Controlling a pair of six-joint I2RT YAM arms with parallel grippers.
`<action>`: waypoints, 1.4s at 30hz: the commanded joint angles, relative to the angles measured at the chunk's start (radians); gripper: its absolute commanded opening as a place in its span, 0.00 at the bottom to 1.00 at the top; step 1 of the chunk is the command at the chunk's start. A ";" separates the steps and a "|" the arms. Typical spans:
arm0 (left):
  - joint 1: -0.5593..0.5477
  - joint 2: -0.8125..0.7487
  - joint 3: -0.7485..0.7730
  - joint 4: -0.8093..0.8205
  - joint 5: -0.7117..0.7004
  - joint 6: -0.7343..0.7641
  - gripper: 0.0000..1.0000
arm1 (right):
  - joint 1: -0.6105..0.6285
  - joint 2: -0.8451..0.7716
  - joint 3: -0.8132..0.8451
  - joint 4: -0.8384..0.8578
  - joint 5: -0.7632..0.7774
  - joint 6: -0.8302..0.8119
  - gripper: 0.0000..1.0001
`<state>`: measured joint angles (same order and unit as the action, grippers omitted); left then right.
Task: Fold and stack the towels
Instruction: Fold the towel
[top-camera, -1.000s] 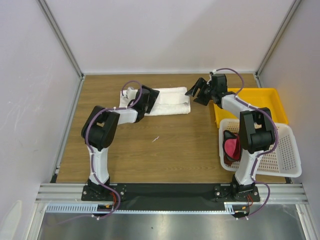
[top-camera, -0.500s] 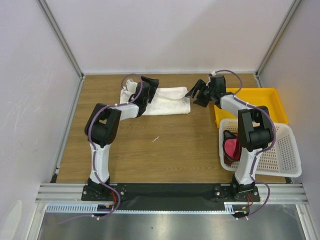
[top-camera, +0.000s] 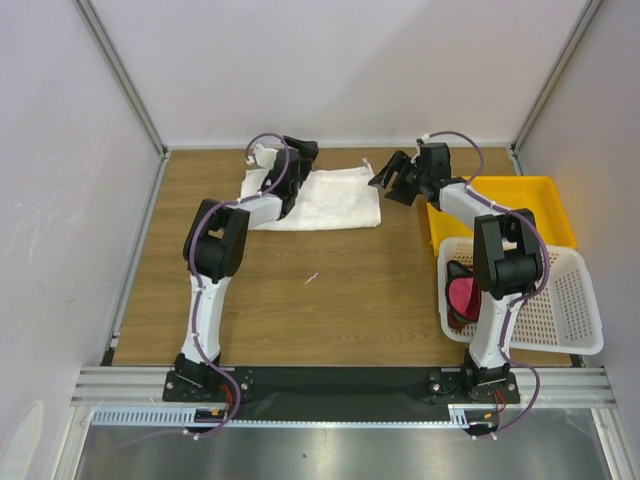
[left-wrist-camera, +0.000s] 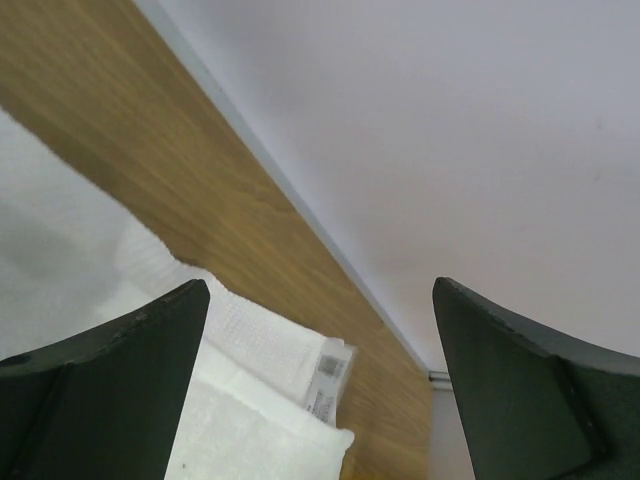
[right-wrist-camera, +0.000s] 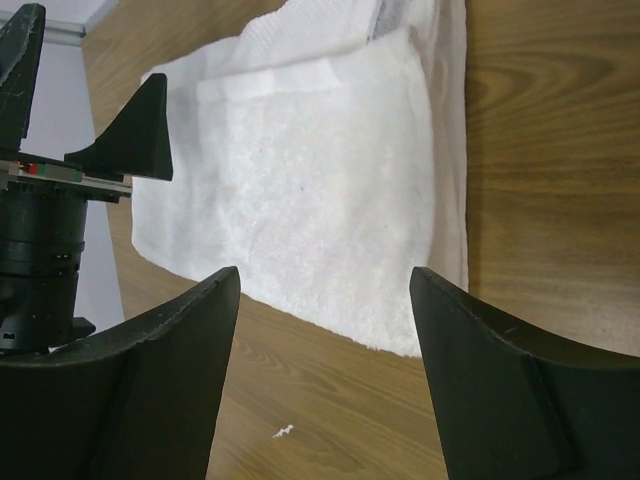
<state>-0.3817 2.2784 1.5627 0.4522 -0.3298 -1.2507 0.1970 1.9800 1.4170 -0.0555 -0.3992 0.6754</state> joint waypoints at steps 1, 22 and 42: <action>0.020 -0.017 0.050 0.077 0.003 0.085 1.00 | 0.002 0.016 0.066 0.006 0.011 -0.031 0.75; 0.221 -0.370 -0.162 -0.476 0.175 0.582 0.95 | 0.090 0.244 0.355 -0.122 0.115 -0.207 0.61; 0.225 -0.261 -0.245 -0.667 0.264 0.505 0.49 | 0.091 0.257 0.220 -0.205 0.186 -0.217 0.54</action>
<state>-0.1474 2.0689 1.3758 -0.1032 -0.0956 -0.7143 0.2882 2.2650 1.6833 -0.1673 -0.2611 0.4767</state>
